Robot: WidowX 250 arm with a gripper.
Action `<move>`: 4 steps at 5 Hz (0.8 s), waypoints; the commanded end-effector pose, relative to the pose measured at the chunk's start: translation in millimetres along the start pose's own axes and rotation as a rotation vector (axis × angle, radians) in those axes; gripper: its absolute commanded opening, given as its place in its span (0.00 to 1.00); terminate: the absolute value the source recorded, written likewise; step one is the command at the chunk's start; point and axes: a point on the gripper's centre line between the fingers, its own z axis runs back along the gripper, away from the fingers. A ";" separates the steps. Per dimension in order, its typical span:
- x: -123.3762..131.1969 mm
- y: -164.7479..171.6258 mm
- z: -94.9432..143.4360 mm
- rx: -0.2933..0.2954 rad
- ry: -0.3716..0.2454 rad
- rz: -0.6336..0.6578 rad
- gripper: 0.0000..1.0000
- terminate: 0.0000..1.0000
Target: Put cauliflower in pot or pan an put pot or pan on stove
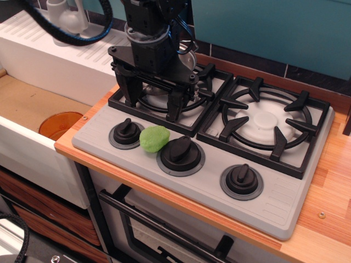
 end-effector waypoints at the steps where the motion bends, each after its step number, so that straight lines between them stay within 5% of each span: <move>1: 0.0 0.0 0.0 0.000 0.000 0.000 1.00 0.00; 4: 4.4 15.1 -36.5 -0.018 -0.091 -0.038 1.00 0.00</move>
